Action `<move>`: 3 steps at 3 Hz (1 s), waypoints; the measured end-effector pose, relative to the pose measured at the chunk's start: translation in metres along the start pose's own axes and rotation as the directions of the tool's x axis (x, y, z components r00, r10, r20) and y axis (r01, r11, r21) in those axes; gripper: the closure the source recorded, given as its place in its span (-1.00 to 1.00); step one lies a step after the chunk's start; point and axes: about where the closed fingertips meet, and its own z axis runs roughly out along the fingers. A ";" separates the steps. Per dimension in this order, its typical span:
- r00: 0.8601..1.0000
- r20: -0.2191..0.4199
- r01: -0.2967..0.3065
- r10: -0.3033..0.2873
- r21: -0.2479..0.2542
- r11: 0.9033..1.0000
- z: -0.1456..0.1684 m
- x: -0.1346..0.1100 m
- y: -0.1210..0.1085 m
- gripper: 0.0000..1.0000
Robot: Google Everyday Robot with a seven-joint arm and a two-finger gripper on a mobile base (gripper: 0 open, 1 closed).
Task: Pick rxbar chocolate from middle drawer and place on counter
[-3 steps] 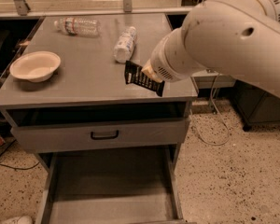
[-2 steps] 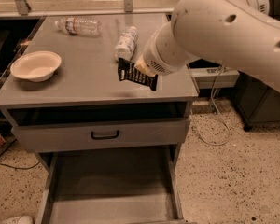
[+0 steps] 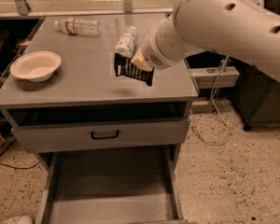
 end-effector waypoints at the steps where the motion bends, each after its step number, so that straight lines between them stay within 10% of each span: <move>1: 0.999 0.054 -0.003 0.007 -0.076 0.997 0.022 -0.020 -0.006 1.00; 3: 0.997 0.077 0.042 -0.021 -0.285 0.958 0.058 -0.042 0.006 1.00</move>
Offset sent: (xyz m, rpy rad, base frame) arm 0.0494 0.0637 -0.0133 0.0918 0.1796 0.2479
